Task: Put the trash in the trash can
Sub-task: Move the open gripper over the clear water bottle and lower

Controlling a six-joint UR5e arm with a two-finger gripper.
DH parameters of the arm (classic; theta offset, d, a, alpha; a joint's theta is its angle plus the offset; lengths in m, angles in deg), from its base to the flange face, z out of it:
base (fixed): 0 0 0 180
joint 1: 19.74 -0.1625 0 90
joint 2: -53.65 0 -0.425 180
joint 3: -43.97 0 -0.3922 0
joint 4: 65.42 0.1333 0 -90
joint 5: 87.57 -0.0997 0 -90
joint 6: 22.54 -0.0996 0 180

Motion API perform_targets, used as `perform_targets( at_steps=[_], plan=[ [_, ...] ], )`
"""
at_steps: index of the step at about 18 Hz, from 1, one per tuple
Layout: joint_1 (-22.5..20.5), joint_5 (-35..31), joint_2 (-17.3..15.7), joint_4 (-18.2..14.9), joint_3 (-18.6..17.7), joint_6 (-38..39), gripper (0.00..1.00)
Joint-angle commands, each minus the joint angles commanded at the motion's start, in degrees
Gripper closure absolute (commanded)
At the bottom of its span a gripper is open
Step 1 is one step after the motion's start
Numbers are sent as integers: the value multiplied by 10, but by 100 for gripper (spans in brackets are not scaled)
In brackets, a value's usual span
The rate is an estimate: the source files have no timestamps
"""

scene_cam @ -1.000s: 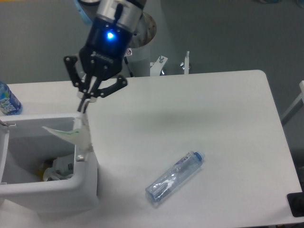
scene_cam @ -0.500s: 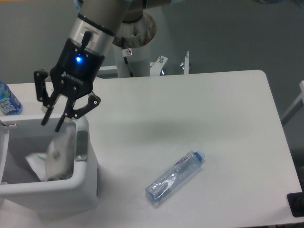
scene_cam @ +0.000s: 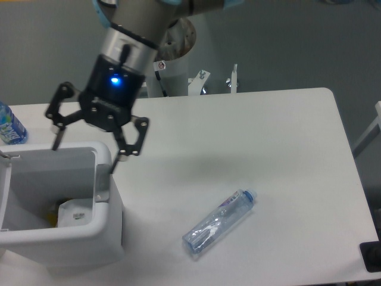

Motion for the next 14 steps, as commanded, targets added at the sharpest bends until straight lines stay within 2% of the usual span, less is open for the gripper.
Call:
perform_targets(
  at_steps=[3,6,8,11,14],
  plan=[
    [-27,-72,2,0,8,-9,0],
    [-62,-99,4,-2,4,-27,0],
    [-77,-100,6,-4,-10,-90,0],
    [-91,-102,11,-5,-61,-238,0],
    [-93,-126,37,-3,-104,-354,0]
  ],
)
